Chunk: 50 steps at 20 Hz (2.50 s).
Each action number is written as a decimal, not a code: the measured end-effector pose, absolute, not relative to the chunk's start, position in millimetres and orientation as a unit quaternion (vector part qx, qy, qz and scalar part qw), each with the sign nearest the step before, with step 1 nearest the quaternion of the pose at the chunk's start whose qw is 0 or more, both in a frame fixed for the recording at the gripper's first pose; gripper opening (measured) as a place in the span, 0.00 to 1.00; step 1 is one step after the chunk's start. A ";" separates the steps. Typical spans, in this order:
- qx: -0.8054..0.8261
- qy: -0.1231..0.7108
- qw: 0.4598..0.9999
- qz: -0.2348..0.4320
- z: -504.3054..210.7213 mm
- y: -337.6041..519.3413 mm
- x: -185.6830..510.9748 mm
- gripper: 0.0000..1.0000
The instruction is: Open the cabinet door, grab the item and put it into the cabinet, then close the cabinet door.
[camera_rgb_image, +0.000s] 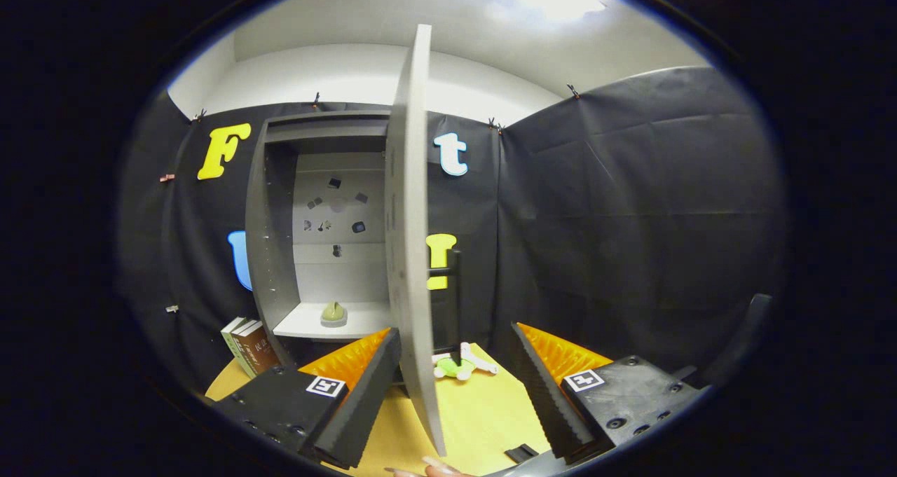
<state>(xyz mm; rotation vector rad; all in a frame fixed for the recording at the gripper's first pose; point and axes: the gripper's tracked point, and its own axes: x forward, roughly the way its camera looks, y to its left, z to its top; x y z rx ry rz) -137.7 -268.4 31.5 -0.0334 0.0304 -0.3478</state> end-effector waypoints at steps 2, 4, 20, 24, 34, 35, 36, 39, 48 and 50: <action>-0.002 0.019 0.986 -0.163 27.3 -290.2 -135.9 0.98; 0.016 0.022 0.990 -0.139 24.9 -298.1 -129.4 0.98; 0.000 0.004 0.994 -0.108 16.0 -243.7 -82.9 0.93; -0.010 0.003 0.995 -0.098 10.8 -195.4 -75.9 0.87; -0.038 -0.006 0.998 -0.044 1.0 -67.2 -34.6 0.94; -0.039 -0.012 0.999 -0.035 4.1 -57.2 -32.5 0.96; -0.039 -0.014 0.999 -0.030 5.1 -49.8 -31.0 0.96; -0.041 0.000 0.999 -0.022 -3.2 -41.2 -24.1 0.96; -0.023 0.037 0.999 0.004 -16.2 -47.3 -15.1 0.96; -0.023 0.040 0.999 0.004 -17.3 -50.3 -14.9 0.96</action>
